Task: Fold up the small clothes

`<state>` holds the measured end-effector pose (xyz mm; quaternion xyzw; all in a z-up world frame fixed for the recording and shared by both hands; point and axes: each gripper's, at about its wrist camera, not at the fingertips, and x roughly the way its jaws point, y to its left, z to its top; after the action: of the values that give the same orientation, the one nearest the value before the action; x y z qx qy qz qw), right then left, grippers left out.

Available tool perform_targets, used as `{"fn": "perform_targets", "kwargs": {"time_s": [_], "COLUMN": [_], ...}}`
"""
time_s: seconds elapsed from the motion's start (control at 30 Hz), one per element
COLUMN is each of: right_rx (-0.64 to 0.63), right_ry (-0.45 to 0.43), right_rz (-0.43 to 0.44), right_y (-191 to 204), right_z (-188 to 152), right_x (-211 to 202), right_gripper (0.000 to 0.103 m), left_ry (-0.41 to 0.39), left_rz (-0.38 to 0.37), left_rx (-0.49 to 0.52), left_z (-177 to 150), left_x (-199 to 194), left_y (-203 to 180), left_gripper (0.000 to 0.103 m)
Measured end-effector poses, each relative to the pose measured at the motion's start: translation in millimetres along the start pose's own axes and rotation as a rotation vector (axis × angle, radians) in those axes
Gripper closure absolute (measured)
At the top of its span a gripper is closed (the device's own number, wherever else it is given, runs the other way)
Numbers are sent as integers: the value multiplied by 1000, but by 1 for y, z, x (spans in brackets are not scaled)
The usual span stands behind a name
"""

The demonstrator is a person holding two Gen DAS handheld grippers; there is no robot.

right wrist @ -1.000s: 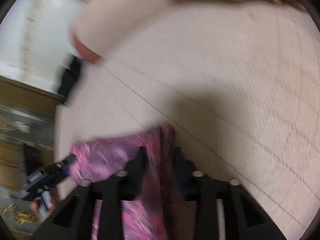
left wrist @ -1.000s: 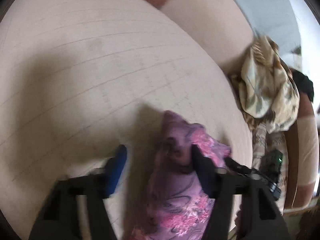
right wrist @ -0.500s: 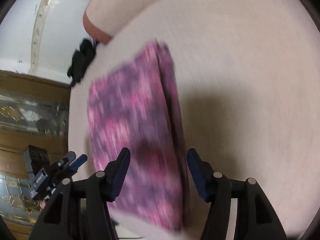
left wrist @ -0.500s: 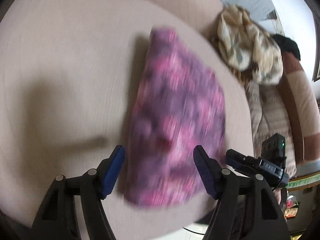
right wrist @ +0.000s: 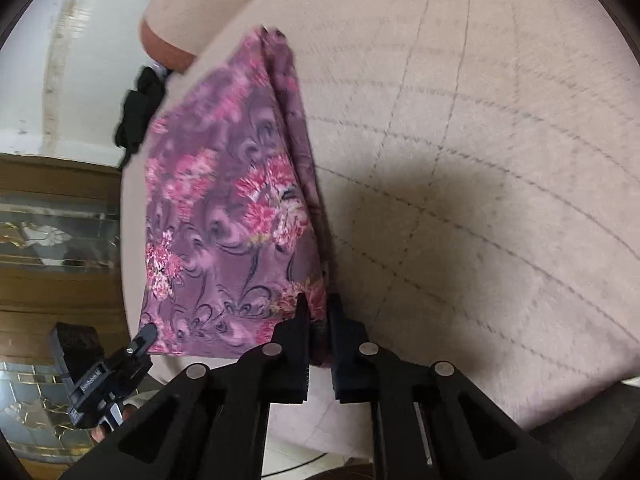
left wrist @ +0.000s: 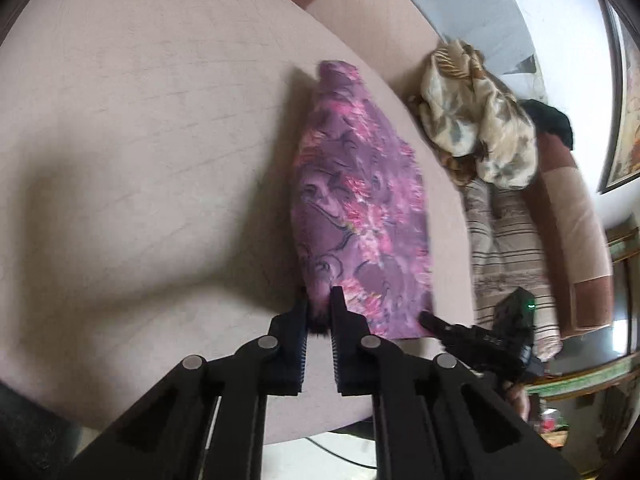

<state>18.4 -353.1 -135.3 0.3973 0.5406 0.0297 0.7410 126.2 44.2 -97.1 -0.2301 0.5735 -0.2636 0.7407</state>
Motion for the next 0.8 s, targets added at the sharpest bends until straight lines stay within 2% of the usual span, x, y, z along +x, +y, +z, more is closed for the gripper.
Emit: {"fn": "perform_targets", "kwargs": {"time_s": [0.07,0.1,0.23,0.27,0.3,0.33,0.37,0.4,0.43,0.57,0.73,0.8], "right_rx": [-11,-13,-9,1,14,29,49,71,90,107,37,2], "right_ry": [19,33,22,19,19,8,-12,-37,-52,-47,-24,-26], "right_rz": [-68,-87,-82,-69,-54,-40,-31,-24,-15,11,-21,-63], "right_y": [-3,-3,1,0,-1,-3,-5,-9,-12,-18,6,13], "right_z": [-3,-1,4,4,4,4,4,3,2,-1,0,0], "right_x": [10,17,18,16,13,7,2,-5,-10,-13,8,12], "right_gripper": [96,96,90,87,79,73,60,53,53,53,53,56], "left_ry": [71,79,23,-5,-28,-56,-83,-105,-124,-112,-21,-43], "left_rz": [60,62,72,88,106,127,146,152,150,133,176,207], "left_rx": [-45,-57,-9,0,10,18,24,28,41,90,97,127], "left_z": [-4,-2,1,2,0,1,1,3,3,3,-2,-5], "left_x": [24,31,16,10,2,-3,-8,-8,-10,-4,31,32], "left_y": [16,17,2,0,3,2,0,-3,-7,-17,-16,-19], "left_gripper": [95,95,88,86,83,72,59,53,47,35,36,47]}}
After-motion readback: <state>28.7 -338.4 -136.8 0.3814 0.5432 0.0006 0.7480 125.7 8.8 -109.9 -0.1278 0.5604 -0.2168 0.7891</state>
